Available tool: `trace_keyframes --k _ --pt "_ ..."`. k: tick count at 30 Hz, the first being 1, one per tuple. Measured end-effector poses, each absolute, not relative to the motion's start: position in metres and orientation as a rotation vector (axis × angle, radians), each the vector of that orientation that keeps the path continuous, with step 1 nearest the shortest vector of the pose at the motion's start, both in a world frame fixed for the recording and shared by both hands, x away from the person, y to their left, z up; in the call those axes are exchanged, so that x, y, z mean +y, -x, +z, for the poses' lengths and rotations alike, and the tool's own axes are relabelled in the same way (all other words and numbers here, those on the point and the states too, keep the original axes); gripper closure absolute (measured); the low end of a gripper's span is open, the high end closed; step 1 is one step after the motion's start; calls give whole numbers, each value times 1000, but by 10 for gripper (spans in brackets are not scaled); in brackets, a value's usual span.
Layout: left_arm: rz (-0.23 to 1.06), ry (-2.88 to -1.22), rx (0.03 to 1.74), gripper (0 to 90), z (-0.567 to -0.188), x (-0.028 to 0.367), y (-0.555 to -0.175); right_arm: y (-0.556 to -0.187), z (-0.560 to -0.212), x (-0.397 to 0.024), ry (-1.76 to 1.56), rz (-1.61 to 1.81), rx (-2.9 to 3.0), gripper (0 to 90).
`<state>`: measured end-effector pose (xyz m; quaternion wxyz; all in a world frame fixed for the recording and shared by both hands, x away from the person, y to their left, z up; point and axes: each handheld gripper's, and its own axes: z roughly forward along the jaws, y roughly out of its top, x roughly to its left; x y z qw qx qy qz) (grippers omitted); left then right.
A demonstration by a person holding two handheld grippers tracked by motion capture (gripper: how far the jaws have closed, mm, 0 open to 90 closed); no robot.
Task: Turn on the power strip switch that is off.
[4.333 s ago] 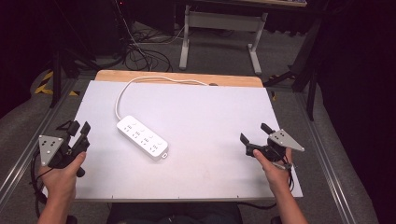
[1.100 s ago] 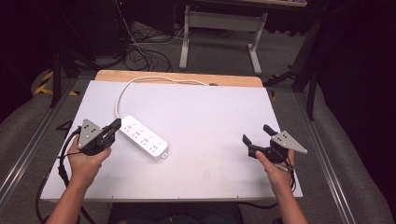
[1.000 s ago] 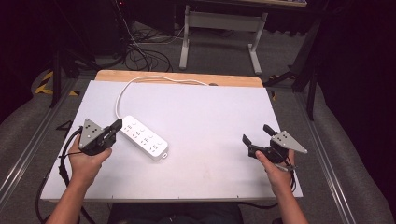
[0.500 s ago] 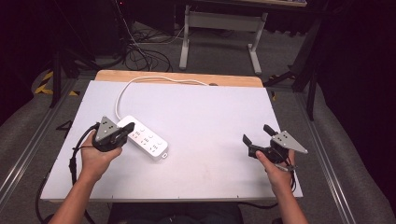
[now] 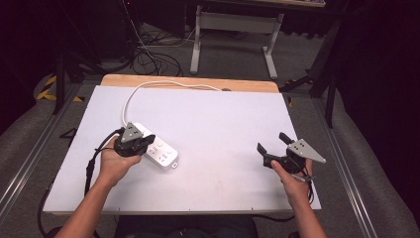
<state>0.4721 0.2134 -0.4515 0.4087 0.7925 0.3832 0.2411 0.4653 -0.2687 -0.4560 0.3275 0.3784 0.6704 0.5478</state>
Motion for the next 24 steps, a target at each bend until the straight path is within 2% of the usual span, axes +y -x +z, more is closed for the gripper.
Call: trace_keyframes --k 24 --pt "519 -2092 969 900 -468 197 -489 -466 -456 -268 -988 1431 1761 69"
